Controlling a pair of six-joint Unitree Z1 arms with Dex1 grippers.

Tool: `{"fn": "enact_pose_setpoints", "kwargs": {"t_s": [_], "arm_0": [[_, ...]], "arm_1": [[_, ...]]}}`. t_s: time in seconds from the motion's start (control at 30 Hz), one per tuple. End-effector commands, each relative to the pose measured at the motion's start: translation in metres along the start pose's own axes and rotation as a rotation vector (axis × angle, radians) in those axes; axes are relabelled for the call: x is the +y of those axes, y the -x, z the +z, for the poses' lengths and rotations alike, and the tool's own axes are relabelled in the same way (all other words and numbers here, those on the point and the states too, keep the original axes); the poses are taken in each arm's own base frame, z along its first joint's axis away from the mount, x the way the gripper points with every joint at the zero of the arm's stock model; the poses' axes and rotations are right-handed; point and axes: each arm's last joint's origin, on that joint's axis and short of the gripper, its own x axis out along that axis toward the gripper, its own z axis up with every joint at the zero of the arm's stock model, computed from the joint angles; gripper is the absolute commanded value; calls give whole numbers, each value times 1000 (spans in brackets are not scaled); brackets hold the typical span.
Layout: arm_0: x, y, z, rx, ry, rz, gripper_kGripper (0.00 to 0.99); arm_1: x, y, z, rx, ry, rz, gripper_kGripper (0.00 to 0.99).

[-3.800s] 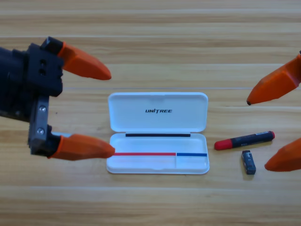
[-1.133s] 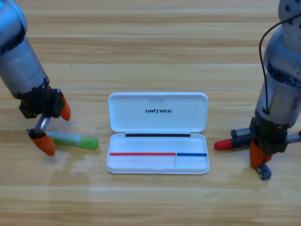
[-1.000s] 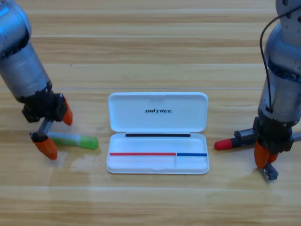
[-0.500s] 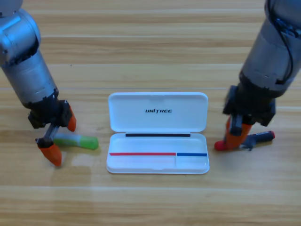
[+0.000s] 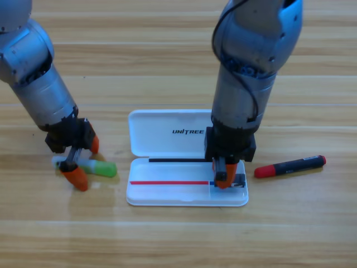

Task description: Clean up eraser and pencils

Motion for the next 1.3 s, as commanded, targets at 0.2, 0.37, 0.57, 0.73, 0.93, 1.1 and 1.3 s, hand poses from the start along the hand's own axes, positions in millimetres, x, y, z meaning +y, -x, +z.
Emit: {"fn": "enact_pose_setpoints", "kwargs": {"t_s": [0.2,0.37,0.57,0.73,0.93,1.1,1.3], "arm_0": [[-23,-21,0,12,-38,0,272],[-24,-17,-1,7,-72,8,0],[-21,20,4,24,-51,41,0],[-11,75,19,4,-23,58,0],[-3,114,39,-43,3,35,0],[-4,124,50,-61,15,22,0],[-6,125,67,-83,28,-14,0]], "arm_1": [[0,-52,12,120,27,38,0],[-2,-52,10,124,23,35,0],[-3,-53,11,122,21,35,0],[-4,-49,12,114,22,28,581],[6,-6,4,54,22,-15,833],[33,59,-22,-14,5,-58,834],[37,88,-76,-14,-29,-75,876]]}}
